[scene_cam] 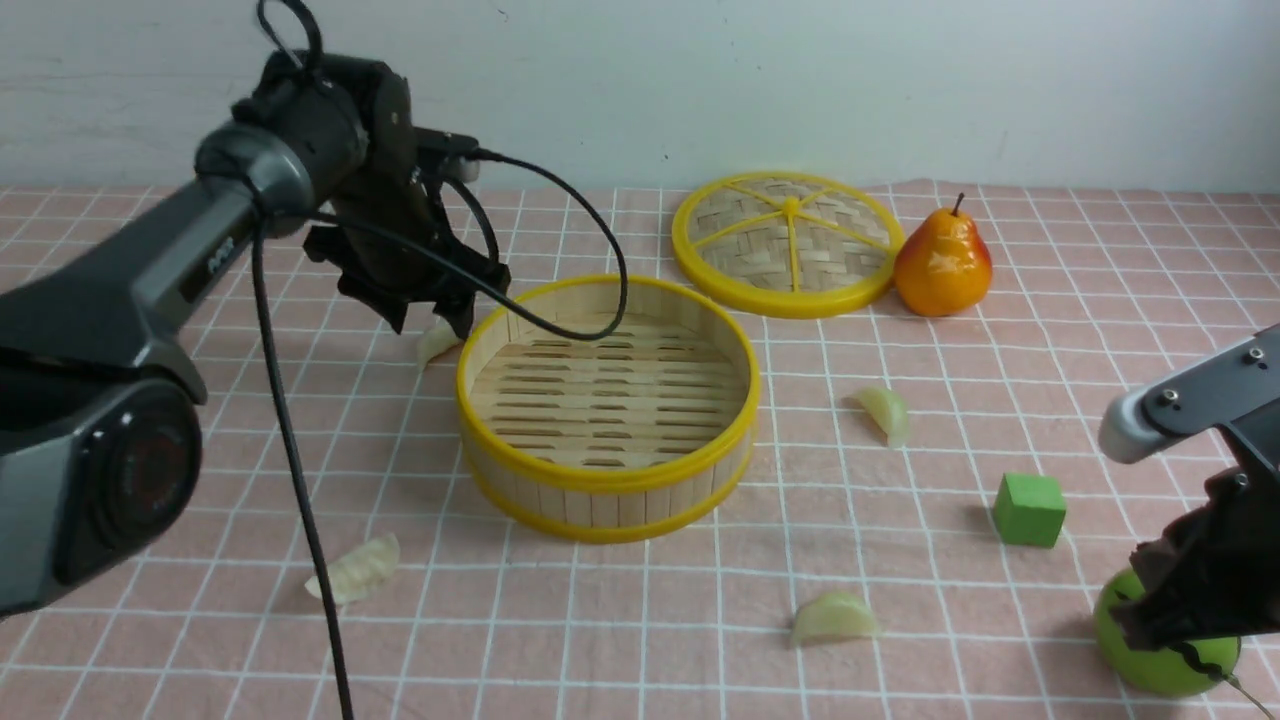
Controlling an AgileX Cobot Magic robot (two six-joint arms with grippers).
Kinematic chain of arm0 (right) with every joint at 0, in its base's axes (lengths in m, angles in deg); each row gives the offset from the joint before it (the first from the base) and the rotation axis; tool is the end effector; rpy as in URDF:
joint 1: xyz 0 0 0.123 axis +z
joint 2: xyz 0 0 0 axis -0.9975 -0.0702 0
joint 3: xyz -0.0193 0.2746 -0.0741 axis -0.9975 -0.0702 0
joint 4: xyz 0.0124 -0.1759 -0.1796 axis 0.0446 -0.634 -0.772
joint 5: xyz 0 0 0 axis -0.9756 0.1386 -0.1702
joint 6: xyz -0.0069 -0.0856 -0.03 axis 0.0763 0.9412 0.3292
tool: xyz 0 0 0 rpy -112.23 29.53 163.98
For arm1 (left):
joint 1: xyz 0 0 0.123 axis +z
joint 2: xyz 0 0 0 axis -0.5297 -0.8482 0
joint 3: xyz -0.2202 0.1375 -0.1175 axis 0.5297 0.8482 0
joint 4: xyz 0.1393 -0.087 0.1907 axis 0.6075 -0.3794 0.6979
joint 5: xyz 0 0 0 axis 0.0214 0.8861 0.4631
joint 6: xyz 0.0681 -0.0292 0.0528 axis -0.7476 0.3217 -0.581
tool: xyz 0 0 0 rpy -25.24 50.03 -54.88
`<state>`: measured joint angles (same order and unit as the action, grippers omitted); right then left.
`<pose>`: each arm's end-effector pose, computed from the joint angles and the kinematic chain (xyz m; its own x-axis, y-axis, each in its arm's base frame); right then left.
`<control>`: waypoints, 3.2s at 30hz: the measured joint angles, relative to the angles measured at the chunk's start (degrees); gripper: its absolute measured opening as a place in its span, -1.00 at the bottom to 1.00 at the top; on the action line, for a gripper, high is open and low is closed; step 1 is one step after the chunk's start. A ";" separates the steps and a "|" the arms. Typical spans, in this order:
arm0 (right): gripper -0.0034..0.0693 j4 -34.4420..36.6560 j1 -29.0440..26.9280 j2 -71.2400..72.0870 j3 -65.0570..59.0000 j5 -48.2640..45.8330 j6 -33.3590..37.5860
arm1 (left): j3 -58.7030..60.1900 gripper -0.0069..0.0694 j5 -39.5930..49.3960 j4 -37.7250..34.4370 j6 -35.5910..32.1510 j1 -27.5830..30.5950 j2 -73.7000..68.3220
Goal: Put the dumplings into the steamer on the table with the pink tablecloth.
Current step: 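Reach for and grasp a dumpling on the table with the left gripper, then place the dumpling into the bamboo steamer basket with the left gripper, then reach for and grasp a dumpling on the table with the left gripper, then place the dumpling into the bamboo steamer basket with the left gripper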
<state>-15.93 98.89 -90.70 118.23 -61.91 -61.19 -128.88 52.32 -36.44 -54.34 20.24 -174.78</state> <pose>0.2179 0.0497 0.2489 -0.7381 -0.3134 -0.5975 -0.3284 0.9405 -0.0875 0.5274 -0.1041 0.1961 -0.8808 0.2138 -0.4225 0.2049 0.9765 0.0669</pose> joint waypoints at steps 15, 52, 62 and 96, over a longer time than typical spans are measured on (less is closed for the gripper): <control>-0.90 2.06 0.00 -0.16 0.00 1.55 0.00 | -3.85 -0.25 -1.95 3.20 3.19 0.00 -5.02; -0.82 11.00 0.00 -0.21 0.00 1.88 0.00 | -4.50 0.30 7.90 1.54 14.05 -11.17 18.60; -0.82 16.20 0.00 -0.21 0.00 1.31 0.04 | 47.21 0.23 -2.30 3.67 13.65 -11.34 46.32; -0.77 19.32 0.00 -0.21 0.00 0.37 0.10 | 56.17 -0.08 -22.11 11.94 20.51 -20.69 42.95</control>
<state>3.40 98.89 -90.92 118.23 -61.54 -61.08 -72.71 30.21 -24.50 -33.83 -0.45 -131.83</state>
